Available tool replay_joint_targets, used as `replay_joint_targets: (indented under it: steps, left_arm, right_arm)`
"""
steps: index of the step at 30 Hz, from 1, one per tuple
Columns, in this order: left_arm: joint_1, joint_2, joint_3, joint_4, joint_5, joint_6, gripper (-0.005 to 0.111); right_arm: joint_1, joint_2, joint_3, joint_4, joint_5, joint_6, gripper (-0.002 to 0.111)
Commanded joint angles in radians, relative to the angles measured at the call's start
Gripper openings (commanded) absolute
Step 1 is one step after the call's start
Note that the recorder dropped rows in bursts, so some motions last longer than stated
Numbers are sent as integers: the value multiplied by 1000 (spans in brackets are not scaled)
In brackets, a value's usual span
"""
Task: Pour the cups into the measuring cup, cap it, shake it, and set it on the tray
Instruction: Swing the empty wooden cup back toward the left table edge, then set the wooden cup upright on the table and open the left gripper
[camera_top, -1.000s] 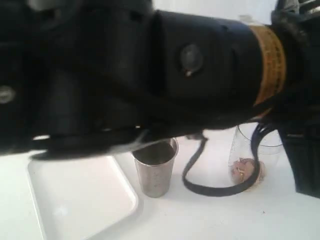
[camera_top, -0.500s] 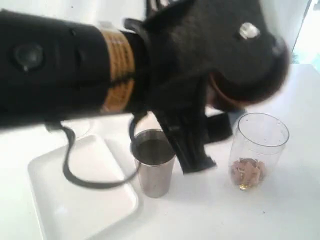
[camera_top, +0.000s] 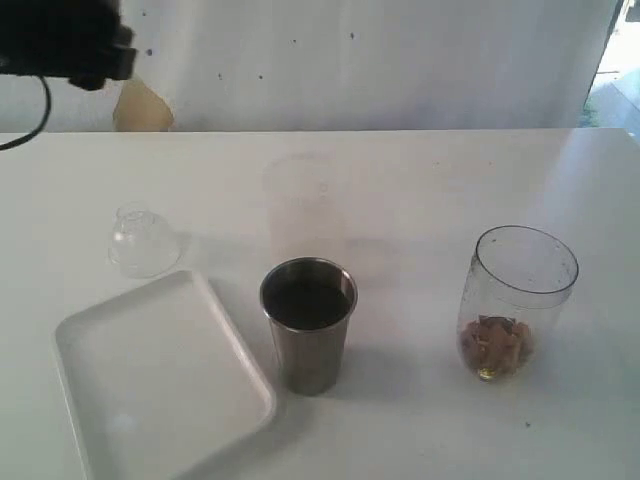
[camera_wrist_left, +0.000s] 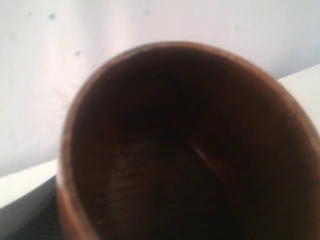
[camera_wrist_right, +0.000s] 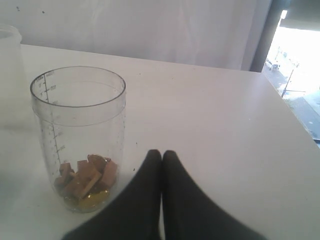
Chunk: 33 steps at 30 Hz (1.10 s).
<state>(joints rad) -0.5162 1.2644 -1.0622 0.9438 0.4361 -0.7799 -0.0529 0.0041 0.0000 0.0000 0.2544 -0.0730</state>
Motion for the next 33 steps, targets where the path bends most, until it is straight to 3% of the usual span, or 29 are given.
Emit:
replay_joint_targets:
  steps: [1,3,4,5,6,8,12,15,19,24,26,29,33]
  left_arm:
    - [226,15,113,18,-208,-162,0]
    - [343,42,169,18,-303,-225,0]
    - [446,78,221,18,-388,-251,0]
    - [482,95,241,18,-424,-248,0]
    - [560,144,282,18,-501,-239,0]
    - [631,236,322,30,-598,-178,0]
    - [655,442,317,30,-709,-37,0]
    - [655,563,289,12,-809,-26,0]
    - [655,649,255,-90,-809,6,0]
    - [655,668,245,-104,-809,30,2]
    - [655,668,245,-104,-809,30,12]
    - [655,668,245,-104,-809,41,40]
    - [655,668,245,-121,-806,86,94]
  right_arm:
    - [-6,-4,0,0,-9,-2,0]
    - [-6,-4,0,0,-9,-2,0]
    - [-6,-4,0,0,-9,-2,0]
    - [-6,-4,0,0,-9,-2,0]
    - [-6,-4,0,0,-9,-2,0]
    - [-6,-4,0,0,-9,-2,0]
    - [-6,-4,0,0,-9,-2,0]
    - [-6,-4,0,0,-9,-2,0]
    - [-6,-4,0,0,-9,-2,0]
    - [-6,-4,0,0,-9,-2,0]
    - [-6,-4,0,0,-9,-2,0]
    - [-6,-4,0,0,-9,-2,0]
    - [-6,-4,0,0,-9,-2,0]
